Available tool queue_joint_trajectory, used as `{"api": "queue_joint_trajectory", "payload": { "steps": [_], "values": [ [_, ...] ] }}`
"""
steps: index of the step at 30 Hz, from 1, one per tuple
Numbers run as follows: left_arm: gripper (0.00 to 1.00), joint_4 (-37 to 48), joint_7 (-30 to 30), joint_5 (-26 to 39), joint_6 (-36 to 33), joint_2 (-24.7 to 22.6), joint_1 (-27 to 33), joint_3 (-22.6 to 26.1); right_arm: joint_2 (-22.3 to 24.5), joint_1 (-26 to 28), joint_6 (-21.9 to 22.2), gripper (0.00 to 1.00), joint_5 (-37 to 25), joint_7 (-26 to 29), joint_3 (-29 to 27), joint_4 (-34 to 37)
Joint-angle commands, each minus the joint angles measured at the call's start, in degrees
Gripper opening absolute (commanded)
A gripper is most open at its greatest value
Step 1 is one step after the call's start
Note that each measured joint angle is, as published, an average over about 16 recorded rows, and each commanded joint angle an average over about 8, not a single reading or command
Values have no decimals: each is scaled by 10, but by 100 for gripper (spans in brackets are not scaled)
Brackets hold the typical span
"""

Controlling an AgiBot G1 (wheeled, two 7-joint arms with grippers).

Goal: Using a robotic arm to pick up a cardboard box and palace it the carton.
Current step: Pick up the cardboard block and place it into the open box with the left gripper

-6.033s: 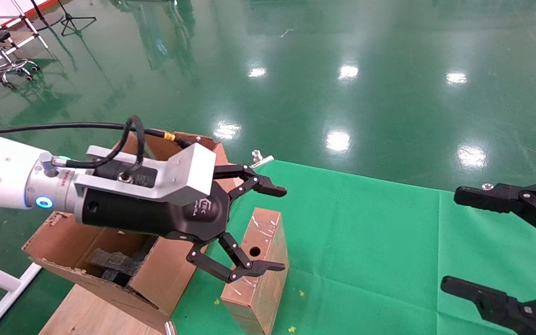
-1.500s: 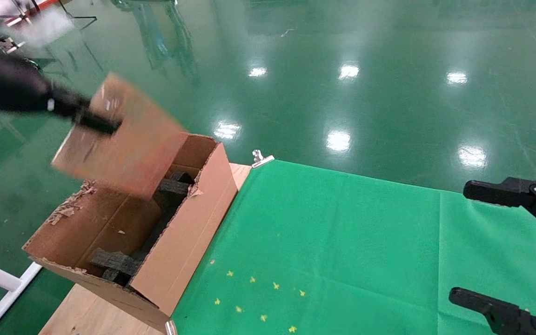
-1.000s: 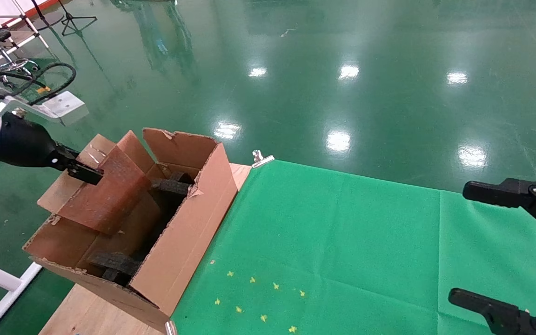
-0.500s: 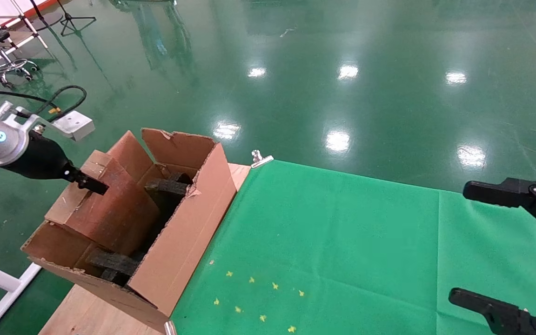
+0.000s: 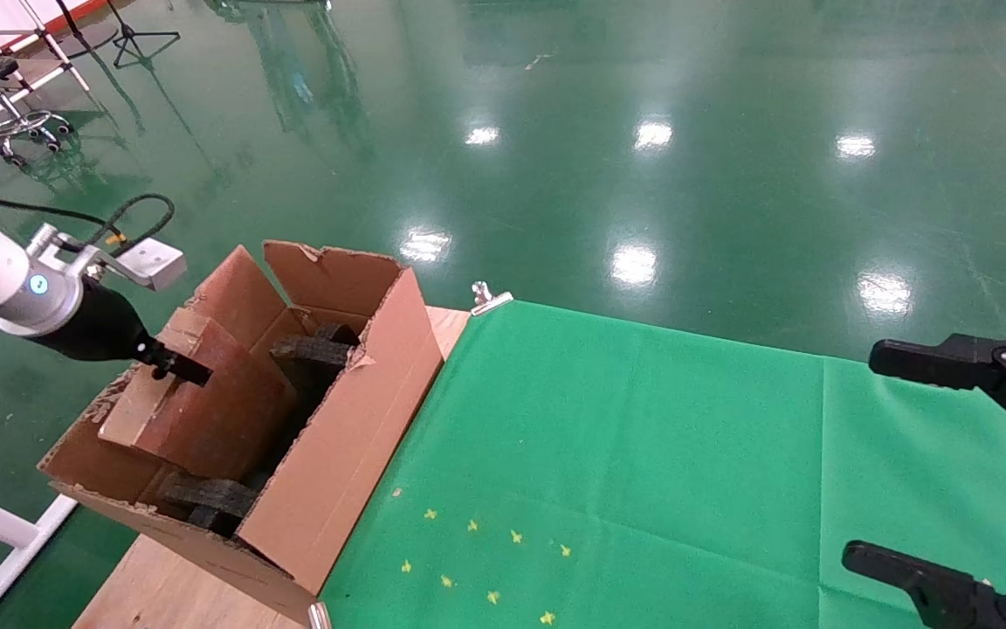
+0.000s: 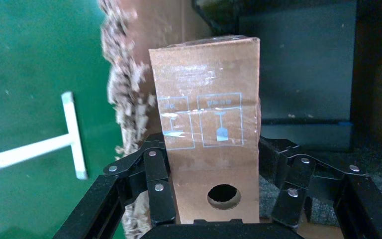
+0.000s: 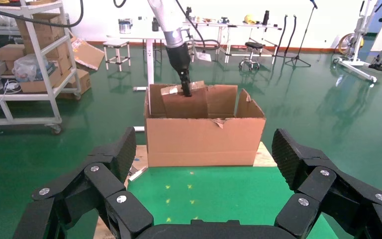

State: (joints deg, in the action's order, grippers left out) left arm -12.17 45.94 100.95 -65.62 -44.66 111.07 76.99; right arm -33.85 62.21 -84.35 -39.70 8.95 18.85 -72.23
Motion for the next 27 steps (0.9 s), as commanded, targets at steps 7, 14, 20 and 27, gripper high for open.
{"api": "queue_joint_trajectory", "payload": {
  "steps": [7,14,20,27],
  "values": [
    [42,58,-20,-11,13,-24,-26,-5,0,0,0,100,0,0,0,0],
    [100,75,-26,-14,21,-31,-36,-7,0,0,0,100,0,0,0,0],
    [100,70,-25,-14,18,-29,-34,-7,0,0,0,100,0,0,0,0],
    [100,66,-24,-12,14,-27,-32,-6,0,0,0,100,0,0,0,0]
  ]
}}
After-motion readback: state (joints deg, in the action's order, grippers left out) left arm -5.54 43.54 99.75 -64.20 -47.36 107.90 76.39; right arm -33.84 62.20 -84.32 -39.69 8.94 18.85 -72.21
